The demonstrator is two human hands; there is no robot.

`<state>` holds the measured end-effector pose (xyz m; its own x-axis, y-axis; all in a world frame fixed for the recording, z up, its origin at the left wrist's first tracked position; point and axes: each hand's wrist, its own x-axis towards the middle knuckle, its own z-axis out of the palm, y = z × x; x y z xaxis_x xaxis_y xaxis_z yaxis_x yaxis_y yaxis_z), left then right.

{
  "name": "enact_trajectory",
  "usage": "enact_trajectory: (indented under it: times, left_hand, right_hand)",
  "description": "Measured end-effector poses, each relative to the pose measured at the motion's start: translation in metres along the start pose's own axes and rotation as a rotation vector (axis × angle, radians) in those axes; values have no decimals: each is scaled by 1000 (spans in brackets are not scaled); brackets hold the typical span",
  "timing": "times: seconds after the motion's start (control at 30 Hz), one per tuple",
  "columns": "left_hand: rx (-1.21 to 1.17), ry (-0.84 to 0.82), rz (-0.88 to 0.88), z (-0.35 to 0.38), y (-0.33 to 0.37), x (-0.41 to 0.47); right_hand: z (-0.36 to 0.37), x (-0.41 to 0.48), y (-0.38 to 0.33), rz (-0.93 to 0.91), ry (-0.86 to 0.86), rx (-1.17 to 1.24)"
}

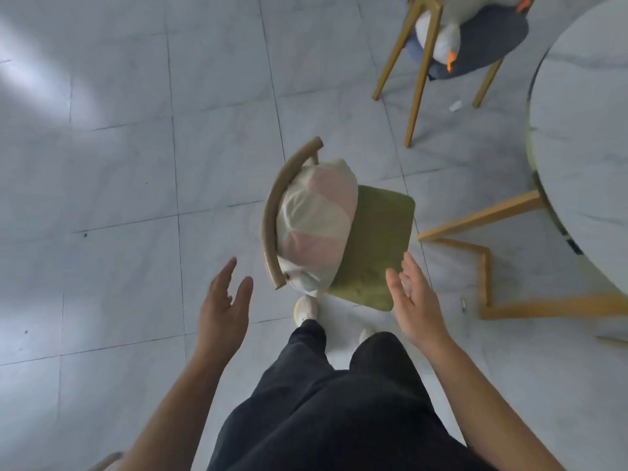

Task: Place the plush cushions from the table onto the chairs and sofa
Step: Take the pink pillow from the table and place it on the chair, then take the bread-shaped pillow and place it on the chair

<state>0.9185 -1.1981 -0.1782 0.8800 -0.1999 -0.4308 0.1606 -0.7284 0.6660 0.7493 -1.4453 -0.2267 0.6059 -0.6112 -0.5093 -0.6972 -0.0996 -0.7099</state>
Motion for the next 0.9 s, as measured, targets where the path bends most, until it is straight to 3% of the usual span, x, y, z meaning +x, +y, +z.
enact_trajectory:
  times: [0.2, 0.5, 0.7, 0.9]
  left_hand:
    - [-330, 262, -66, -39, -2, -122]
    - [-545, 709, -278, 13, -52, -296]
    - [-719, 1006, -572, 42, -92, -434]
    - [-935, 1328, -757, 76, -140, -556]
  right_hand:
    - [-54, -74, -41, -161, 13, 244]
    - [-52, -114, -62, -470, -512, 42]
    - [6, -170, -49, -542, -834, -199]
    - [86, -277, -47, -755, -1120, -446]
